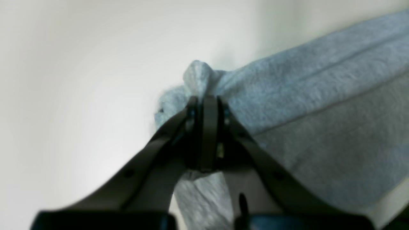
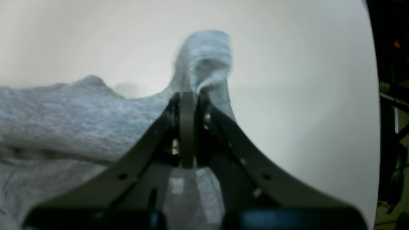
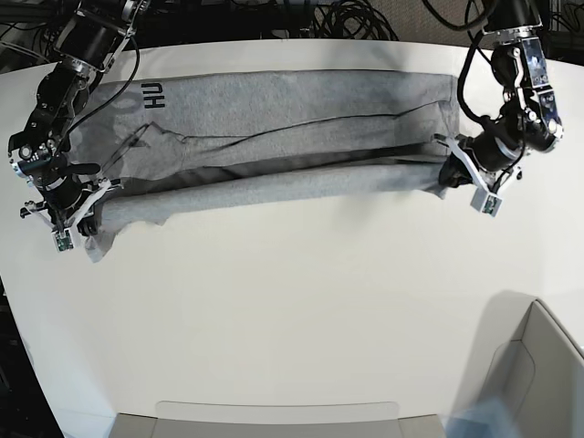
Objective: Fold the T-shirt properly
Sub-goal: 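Lift the hem and fold it over toward the collar edge, then lower the hem onto the folded shirt and open both grippers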
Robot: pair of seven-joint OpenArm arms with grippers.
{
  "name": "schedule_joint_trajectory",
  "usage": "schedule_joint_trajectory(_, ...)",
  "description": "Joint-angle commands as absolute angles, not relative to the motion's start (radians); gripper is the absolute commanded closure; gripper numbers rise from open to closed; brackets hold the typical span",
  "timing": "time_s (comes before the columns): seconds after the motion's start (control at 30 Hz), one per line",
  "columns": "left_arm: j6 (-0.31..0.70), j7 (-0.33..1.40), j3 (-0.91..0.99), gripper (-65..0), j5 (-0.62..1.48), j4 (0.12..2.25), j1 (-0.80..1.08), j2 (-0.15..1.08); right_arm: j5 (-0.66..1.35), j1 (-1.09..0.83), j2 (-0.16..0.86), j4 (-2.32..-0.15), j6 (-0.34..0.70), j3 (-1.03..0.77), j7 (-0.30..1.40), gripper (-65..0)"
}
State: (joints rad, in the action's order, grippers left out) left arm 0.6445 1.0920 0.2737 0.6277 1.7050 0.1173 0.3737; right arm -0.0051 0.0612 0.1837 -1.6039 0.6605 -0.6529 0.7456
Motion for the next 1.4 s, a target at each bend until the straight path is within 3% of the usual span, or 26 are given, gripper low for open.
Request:
schedule_joint_trajectory(0.0,0.642,1.096,0.283,0.0,0.633,1.738,0.117,0.389,-0.001,0.079,0.203,-1.624,0.691,-0.676,0.75,0.0)
schedule_joint_trajectory(1.0,0.642,1.084,0.331,0.0,0.633,1.756,0.337,0.355,-0.001,-0.162,0.2,-1.666,0.698,-0.728,0.773,0.0)
schedule_joint_trajectory(1.37,0.642,1.059,0.331,0.0,0.631,1.755,0.357,0.344,-0.008,-0.231,0.14,-1.696,0.698,-0.74,0.771,0.0)
